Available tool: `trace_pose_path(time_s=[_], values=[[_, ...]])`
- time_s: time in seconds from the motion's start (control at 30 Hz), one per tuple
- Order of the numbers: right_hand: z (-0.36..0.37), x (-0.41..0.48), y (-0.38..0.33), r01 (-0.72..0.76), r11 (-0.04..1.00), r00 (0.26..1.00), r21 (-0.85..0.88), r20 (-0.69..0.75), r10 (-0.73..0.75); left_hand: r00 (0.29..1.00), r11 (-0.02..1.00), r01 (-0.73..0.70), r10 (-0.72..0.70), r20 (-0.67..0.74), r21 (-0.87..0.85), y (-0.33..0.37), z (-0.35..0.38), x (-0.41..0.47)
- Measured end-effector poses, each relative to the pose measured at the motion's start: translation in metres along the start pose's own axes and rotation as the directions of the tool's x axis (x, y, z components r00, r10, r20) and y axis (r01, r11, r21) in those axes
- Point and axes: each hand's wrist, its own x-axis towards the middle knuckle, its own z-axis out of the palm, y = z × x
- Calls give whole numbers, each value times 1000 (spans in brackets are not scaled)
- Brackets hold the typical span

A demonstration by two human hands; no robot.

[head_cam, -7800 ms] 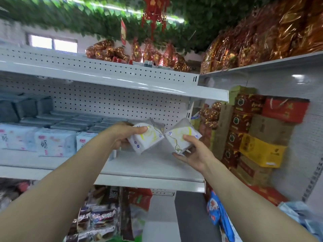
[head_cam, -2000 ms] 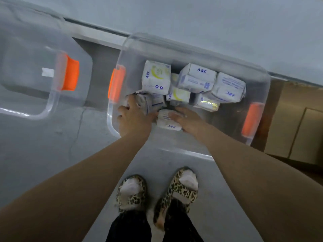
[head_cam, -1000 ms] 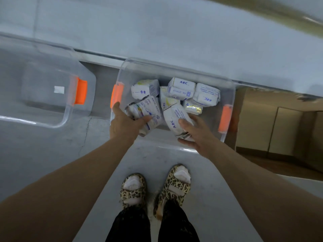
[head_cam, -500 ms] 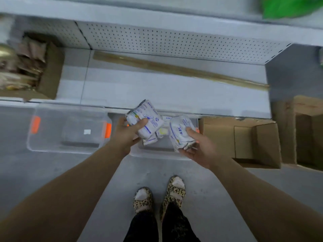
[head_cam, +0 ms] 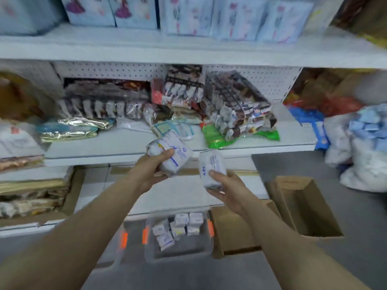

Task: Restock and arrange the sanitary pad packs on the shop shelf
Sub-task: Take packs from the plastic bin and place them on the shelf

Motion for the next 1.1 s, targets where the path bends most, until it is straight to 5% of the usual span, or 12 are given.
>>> trace_pose_path(time_s=[0.27, 0.83, 1.1], values=[[-44, -52, -125, 299, 938, 949, 175, 47, -311, 979, 984, -151, 162, 127, -89, 78, 116, -40], [-211, -105, -282, 479, 867, 866, 136, 87, -492, 938, 941, -201, 265, 223, -274, 90, 339, -86], [-242, -90, -328, 550, 835, 835, 21, -31, -549, 916, 888, -260, 351, 193, -380, 105, 398, -77]])
